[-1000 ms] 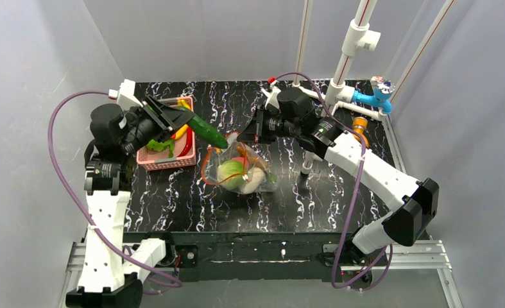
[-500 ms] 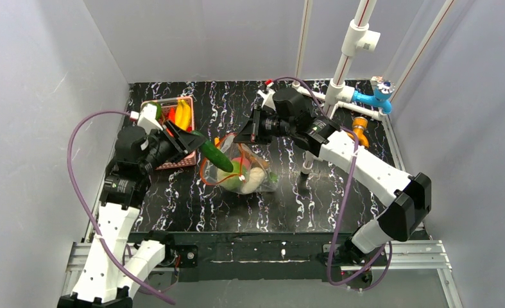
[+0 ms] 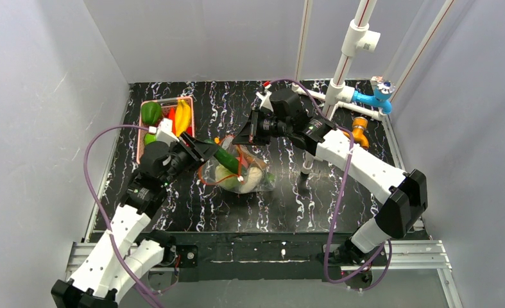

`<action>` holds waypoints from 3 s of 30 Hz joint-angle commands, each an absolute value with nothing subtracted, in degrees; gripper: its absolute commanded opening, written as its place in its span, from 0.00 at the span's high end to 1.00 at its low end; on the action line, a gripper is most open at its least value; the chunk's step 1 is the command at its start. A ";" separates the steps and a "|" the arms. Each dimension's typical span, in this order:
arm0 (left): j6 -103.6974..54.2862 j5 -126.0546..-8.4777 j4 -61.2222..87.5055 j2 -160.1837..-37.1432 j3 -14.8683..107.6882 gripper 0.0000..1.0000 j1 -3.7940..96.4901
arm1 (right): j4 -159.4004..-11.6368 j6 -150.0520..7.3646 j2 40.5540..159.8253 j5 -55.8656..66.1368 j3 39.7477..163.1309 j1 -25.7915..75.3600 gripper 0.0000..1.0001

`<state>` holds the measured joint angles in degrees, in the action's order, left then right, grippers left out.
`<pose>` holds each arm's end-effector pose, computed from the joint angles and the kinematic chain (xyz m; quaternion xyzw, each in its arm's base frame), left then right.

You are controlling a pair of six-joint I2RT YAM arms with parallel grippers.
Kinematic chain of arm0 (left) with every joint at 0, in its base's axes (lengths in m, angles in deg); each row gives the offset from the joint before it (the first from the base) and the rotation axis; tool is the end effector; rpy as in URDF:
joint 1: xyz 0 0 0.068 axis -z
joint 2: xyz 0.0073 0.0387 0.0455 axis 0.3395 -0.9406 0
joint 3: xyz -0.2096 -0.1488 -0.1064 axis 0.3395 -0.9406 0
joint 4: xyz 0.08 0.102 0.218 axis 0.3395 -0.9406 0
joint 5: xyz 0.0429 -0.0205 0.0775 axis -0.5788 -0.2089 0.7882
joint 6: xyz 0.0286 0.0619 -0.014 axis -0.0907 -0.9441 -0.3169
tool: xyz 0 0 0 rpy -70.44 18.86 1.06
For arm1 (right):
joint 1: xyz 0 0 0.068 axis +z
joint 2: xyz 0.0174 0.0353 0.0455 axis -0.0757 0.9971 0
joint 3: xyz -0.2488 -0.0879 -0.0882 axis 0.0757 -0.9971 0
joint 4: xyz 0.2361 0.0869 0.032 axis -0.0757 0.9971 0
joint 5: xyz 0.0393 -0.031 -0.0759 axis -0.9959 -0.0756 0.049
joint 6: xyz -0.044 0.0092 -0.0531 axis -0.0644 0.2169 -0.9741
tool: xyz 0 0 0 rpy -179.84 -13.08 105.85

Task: Place the food in the zip-top bag and seal the zipper
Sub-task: Place the fake vegetable in the zipper food storage bag, then adjust the zipper food storage bag at the center of the board.

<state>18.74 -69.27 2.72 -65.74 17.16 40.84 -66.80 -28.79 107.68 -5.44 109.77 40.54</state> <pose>0.1700 -0.0760 0.3396 -0.1636 0.7353 -0.4560 0.4739 0.2503 0.2741 0.3720 -0.0538 0.8305 0.4848 0.2690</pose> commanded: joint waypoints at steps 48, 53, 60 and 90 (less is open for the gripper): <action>2.40 -65.11 -30.93 -69.59 37.86 0.02 49.97 | -68.80 -31.29 104.12 -6.65 110.48 39.95 0.99; 1.36 -57.66 -42.13 -68.73 39.49 0.11 50.00 | -67.98 -33.36 103.61 -7.23 109.53 39.94 0.99; 5.32 -56.25 -43.46 -64.99 32.57 0.30 50.00 | -67.17 -35.66 102.63 -7.83 108.30 40.04 0.99; 12.24 -64.73 -16.75 -73.39 21.03 1.00 50.00 | -59.63 -46.10 102.55 -10.34 109.85 42.16 0.99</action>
<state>12.47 -64.02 -17.23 -75.33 17.35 49.87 -59.87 -42.76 104.27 -8.50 108.37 41.55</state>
